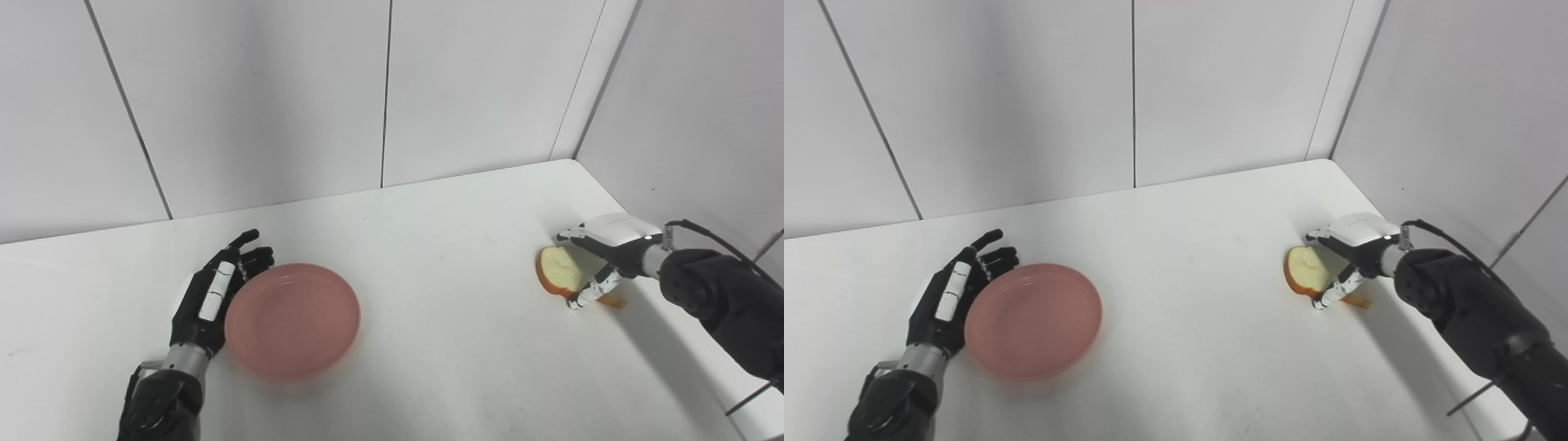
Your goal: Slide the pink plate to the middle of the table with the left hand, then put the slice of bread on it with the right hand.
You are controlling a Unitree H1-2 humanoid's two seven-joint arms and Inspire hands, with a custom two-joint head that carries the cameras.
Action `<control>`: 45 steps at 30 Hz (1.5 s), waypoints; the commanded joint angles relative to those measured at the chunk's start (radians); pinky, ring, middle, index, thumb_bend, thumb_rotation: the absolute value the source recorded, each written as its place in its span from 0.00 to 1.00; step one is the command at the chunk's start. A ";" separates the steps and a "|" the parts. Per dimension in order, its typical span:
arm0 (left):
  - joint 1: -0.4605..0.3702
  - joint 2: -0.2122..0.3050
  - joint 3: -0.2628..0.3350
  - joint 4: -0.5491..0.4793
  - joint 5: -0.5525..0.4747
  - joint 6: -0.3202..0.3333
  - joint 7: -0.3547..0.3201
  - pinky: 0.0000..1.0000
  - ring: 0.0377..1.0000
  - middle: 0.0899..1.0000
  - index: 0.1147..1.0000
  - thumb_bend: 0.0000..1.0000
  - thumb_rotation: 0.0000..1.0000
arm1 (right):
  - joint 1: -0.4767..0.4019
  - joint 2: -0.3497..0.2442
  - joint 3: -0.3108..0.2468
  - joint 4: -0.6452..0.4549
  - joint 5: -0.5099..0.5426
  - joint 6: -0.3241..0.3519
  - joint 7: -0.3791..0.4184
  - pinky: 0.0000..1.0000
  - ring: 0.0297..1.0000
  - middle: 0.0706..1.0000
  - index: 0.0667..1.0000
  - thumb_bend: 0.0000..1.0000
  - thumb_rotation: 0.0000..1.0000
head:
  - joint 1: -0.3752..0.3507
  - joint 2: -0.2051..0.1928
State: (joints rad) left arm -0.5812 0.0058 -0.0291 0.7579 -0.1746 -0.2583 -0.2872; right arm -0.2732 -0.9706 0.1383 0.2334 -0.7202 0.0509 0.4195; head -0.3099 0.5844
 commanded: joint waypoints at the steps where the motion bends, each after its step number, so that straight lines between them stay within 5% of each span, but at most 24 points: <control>1: 0.053 0.009 -0.006 0.052 0.022 0.072 0.006 0.73 0.71 0.67 0.73 0.82 0.76 | -0.031 -0.036 -0.012 0.013 0.001 -0.025 -0.029 0.99 0.93 0.91 0.90 1.00 0.41 | 0.001 0.001; 11: 0.058 0.010 -0.007 0.022 0.019 0.097 0.009 0.74 0.71 0.67 0.73 0.84 0.75 | -0.031 -0.023 -0.012 0.031 0.059 -0.003 -0.024 0.95 0.91 0.89 0.89 1.00 0.26 | 0.003 0.007; 12: 0.059 0.010 -0.008 0.020 0.020 0.098 0.010 0.73 0.71 0.67 0.73 0.83 0.76 | -0.031 -0.021 -0.015 0.033 0.068 0.001 -0.024 0.92 0.88 0.87 0.88 1.00 0.23 | 0.003 0.007; 14: 0.059 0.011 -0.010 0.020 0.023 0.098 0.011 0.73 0.71 0.67 0.73 0.83 0.76 | -0.028 -0.005 -0.037 0.032 0.113 0.020 -0.020 0.68 0.70 0.73 0.86 0.96 0.12 | 0.005 0.008; 17: 0.059 0.011 -0.012 0.019 0.025 0.096 0.012 0.72 0.71 0.67 0.73 0.82 0.76 | -0.025 0.003 -0.048 0.030 0.140 0.018 -0.026 0.60 0.63 0.68 0.84 0.93 0.08 | 0.005 0.009; 19: 0.058 0.010 -0.011 0.020 0.024 0.095 0.013 0.71 0.70 0.67 0.73 0.83 0.76 | -0.020 0.007 -0.049 0.025 0.144 0.013 -0.036 0.52 0.54 0.60 0.79 0.84 0.04 | 0.005 0.009; 21: 0.058 0.009 -0.011 0.021 0.023 0.094 0.012 0.70 0.70 0.66 0.73 0.82 0.76 | -0.011 0.011 -0.049 0.021 0.138 0.003 -0.059 0.45 0.48 0.48 0.75 0.61 0.01 | 0.005 0.011; 32: 0.064 0.004 -0.012 0.026 0.023 0.090 0.012 0.73 0.70 0.66 0.73 0.81 0.76 | 0.016 0.040 -0.020 0.032 0.019 -0.001 -0.255 0.32 0.37 0.44 0.65 0.56 0.00 | 0.004 0.020; 45: 0.070 -0.003 -0.016 0.008 0.023 0.097 0.014 0.73 0.70 0.66 0.74 0.81 0.76 | -0.003 0.036 -0.029 -0.110 -0.047 0.004 -0.239 0.31 0.37 0.44 0.62 0.56 0.00 | 0.013 0.022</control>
State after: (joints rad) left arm -0.5675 0.0044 -0.0374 0.7325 -0.1701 -0.2510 -0.2778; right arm -0.2416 -0.9031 0.1235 0.1607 -0.7557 0.0550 0.1906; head -0.2976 0.6074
